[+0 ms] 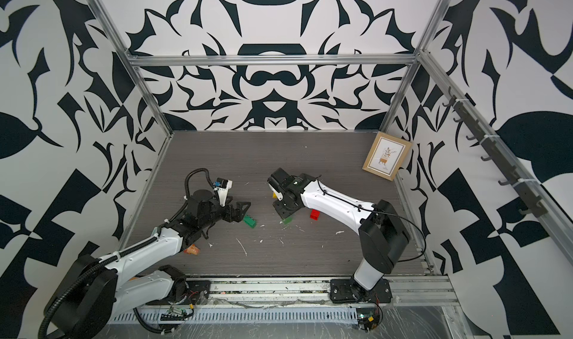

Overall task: Assemble an ice cream with lego
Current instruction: Assemble the lego brick with the lego brick.

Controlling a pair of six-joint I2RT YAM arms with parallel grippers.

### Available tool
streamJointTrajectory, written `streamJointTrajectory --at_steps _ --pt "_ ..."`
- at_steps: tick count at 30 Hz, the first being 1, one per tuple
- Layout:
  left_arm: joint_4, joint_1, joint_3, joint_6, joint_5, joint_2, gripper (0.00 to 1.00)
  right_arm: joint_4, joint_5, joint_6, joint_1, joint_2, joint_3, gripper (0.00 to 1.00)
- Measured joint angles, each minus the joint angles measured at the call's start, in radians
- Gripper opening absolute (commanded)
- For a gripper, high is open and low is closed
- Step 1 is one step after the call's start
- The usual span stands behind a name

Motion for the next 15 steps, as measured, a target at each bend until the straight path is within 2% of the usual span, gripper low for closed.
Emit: streamJointTrajectory --at_steps 15 --pt "-0.008 0.0 0.0 0.0 -0.003 0.0 0.99 -0.055 -0.013 -0.017 0.0 0.031 0.037 0.24"
